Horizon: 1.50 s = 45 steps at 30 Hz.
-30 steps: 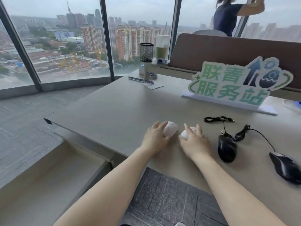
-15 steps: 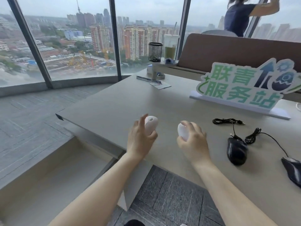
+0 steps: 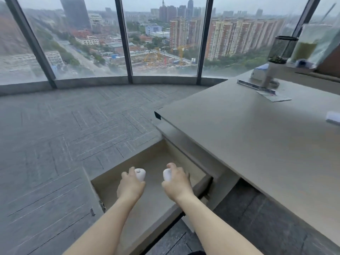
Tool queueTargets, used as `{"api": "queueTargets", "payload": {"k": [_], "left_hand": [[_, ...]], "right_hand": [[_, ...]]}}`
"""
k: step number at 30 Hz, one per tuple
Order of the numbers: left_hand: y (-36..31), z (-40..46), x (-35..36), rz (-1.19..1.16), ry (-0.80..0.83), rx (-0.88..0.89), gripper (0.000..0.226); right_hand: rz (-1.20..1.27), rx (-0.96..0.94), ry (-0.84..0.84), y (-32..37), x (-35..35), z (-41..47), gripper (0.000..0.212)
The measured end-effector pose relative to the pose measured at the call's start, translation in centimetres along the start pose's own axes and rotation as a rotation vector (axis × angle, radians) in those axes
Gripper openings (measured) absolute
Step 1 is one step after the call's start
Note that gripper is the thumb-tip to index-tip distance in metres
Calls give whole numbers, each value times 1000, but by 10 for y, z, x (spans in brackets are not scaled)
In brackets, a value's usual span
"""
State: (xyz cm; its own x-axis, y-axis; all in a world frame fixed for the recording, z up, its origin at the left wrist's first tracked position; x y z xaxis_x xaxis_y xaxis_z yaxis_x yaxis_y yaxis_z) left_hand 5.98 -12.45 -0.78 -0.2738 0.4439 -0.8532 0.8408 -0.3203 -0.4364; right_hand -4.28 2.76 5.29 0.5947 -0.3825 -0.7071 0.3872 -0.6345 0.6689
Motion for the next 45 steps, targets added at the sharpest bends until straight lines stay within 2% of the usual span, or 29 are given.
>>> {"api": "queueTargets", "payload": {"k": [6, 12, 15, 18, 23, 26, 29, 33, 38, 40, 42, 45], "left_hand": [[0, 36, 40, 89, 48, 0, 57], [-17, 52, 54, 160, 12, 87, 55], [-21, 48, 43, 68, -31, 90, 52], [-39, 34, 14, -103, -134, 168, 45], [-128, -28, -32, -317, -239, 496, 32], [-193, -85, -46, -427, -225, 649, 29], [-258, -150, -35, -482, -150, 808, 26], [-338, -237, 13, -484, 3, 980, 25], [-415, -341, 99, -244, 277, 1151, 38], [-435, -373, 131, -155, 390, 1166, 51], [-450, -397, 157, -91, 452, 1158, 61], [-466, -415, 183, 32, 377, 1144, 67]], "right_hand": [[-218, 158, 121, -28, 55, 60, 55], [-337, 249, 106, -53, 65, 81, 62], [-311, 247, 88, -51, 56, 76, 64], [-176, 149, -12, -32, 24, 59, 50], [19, -77, -235, 2, -64, -10, 37], [67, -159, -402, 5, -132, -67, 29], [68, -159, -621, -23, -205, -129, 23], [-8, -25, -937, -110, -290, -208, 24], [-220, 306, -1257, -235, -361, -303, 37], [-238, 500, -1231, -284, -380, -332, 44], [-229, 691, -1124, -330, -390, -352, 52], [-168, 817, -993, -376, -392, -367, 61]]}}
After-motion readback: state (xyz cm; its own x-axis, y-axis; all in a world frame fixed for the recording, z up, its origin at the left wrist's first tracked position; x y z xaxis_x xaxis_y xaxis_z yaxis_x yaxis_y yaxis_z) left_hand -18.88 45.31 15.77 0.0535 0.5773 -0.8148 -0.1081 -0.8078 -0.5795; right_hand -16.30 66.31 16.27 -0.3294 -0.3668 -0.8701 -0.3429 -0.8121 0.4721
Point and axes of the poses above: each hand's wrist, its own z-axis towards the middle knuckle, its own x-axis out of the palm, y = z × x, the point moved 7 cm from there along z, towards the middle knuckle, and after that the axes turned 3 degrees about z, right-handed, at the moved point
